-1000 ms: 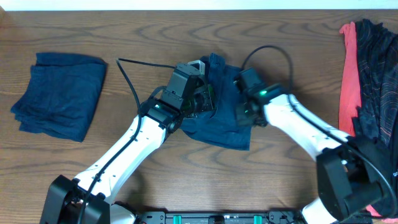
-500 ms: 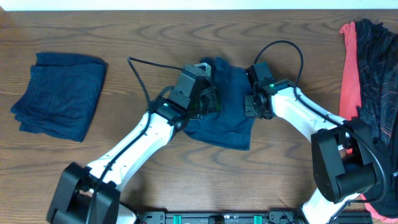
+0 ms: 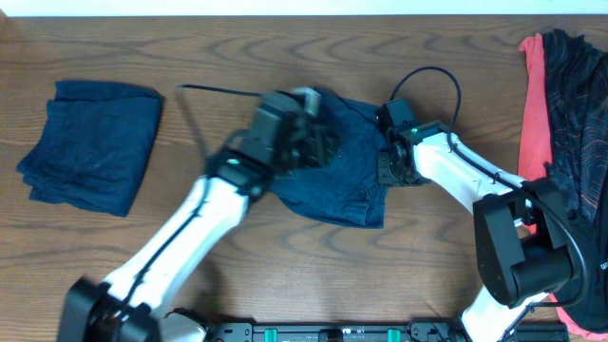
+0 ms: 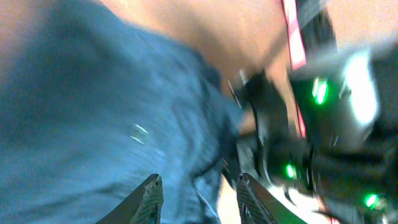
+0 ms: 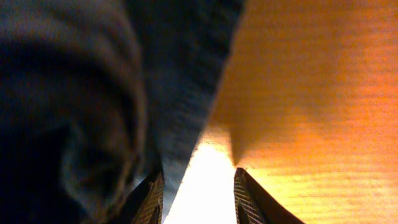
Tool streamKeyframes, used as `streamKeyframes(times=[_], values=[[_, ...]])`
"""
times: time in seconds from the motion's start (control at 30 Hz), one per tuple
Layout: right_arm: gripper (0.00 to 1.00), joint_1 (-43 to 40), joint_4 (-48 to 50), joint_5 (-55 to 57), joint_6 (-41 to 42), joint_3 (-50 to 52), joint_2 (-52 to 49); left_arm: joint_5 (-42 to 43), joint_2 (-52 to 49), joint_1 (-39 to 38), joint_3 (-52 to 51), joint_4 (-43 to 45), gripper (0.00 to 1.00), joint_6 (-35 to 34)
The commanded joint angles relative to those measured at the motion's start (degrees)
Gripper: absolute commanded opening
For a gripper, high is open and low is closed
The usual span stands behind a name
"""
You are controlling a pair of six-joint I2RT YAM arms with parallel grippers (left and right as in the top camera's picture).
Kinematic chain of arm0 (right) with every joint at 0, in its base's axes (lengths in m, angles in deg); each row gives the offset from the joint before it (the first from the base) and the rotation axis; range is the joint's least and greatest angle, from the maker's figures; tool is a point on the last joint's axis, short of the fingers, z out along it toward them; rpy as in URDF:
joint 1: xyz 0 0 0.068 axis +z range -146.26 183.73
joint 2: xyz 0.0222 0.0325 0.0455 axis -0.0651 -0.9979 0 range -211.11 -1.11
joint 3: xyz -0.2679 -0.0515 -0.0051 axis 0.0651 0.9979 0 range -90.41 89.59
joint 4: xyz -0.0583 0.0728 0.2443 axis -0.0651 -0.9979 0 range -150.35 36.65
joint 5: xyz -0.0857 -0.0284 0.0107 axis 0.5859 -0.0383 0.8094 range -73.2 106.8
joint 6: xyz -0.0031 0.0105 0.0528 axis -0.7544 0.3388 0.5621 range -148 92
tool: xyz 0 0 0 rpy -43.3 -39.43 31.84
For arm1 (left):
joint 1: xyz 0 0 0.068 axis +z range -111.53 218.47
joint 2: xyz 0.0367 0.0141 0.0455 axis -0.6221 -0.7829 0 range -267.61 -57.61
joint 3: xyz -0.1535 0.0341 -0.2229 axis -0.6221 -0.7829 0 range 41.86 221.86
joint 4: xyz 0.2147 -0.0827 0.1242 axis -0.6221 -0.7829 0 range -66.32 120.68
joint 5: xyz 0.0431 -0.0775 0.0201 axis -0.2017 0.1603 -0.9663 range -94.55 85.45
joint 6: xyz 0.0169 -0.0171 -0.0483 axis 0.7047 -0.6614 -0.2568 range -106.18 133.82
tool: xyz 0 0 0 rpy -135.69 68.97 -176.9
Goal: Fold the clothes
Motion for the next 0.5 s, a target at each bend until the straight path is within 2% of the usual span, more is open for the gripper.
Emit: streamKeyframes(times=[0.0,0.13,0.27,0.37,0.47], values=[[0.36,-1.57,-1.51,2.19,-0.57,-1.55,3.91,-4.04,1.90,4.24,1.64,-2.49,0.41,1.70],[0.39,-3.41,-2.14,1.64,0.24,-2.89,11.19,-7.10,-0.07,7.15,1.60,-7.28,0.41,2.56],[0.40,-3.69,0.48,-5.11,-2.08,-2.95,17.92,-7.13,-3.52,7.74,0.92,-8.57,0.42,3.10],[0.40,-3.15,1.16,-11.23,-4.66,-2.93,18.80,-7.32,-7.06,7.76,0.87,-8.70,0.44,4.24],[0.40,-2.16,-0.07,-12.76,-4.76,-2.49,16.85,-8.63,-10.67,7.80,0.87,-8.52,0.45,4.28]])
